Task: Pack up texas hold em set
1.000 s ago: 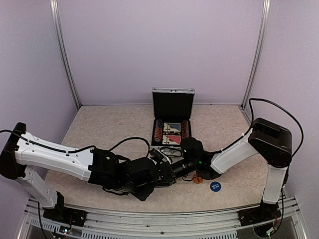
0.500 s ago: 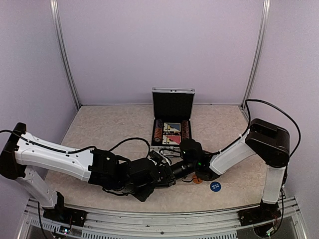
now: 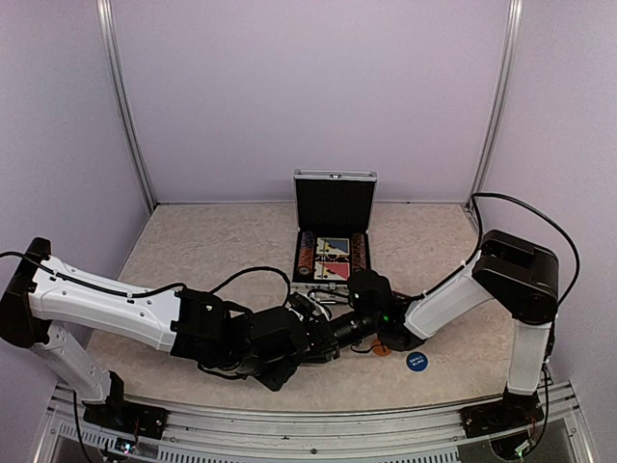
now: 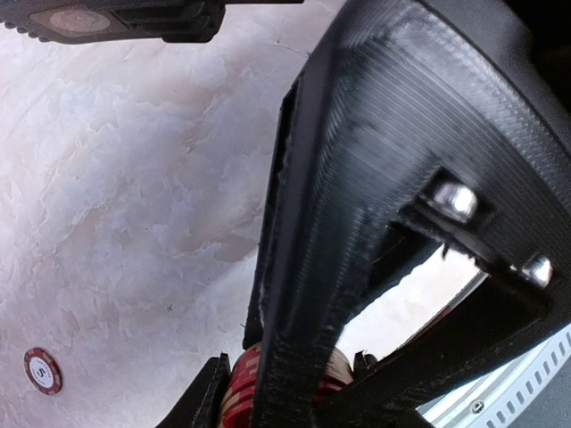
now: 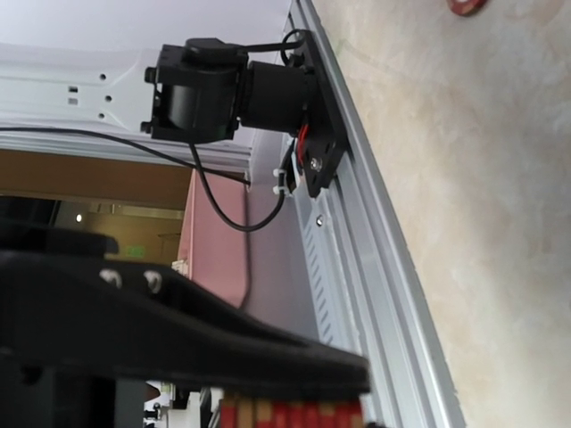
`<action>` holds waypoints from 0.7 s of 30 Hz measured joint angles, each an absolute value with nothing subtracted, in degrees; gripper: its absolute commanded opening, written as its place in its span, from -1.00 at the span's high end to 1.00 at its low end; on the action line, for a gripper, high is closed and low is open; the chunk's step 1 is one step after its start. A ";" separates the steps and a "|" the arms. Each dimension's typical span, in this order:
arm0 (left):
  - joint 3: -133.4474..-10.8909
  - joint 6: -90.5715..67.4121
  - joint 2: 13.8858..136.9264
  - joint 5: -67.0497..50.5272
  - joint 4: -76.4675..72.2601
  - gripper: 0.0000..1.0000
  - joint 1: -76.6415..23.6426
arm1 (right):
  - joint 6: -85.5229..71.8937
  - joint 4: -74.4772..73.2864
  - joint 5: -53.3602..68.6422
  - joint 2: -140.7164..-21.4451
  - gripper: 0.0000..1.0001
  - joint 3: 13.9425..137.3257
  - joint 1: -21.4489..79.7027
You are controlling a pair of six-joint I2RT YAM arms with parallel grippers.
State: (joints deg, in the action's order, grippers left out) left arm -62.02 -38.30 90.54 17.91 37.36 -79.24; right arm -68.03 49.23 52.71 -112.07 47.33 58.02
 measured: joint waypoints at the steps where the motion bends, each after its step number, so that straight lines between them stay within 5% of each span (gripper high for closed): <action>1: -62.02 -38.30 90.54 17.93 37.39 1.00 -79.24 | -68.25 49.45 52.71 -112.16 0.61 47.33 58.02; 21: -62.02 -38.30 90.54 17.96 37.50 0.49 -79.26 | -68.66 49.80 52.69 -112.31 0.63 47.33 58.02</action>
State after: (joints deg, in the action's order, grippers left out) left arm -62.02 -38.30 90.54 17.96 37.50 -79.26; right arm -68.66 49.80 52.69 -112.31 47.33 58.02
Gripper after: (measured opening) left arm 0.408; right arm 0.300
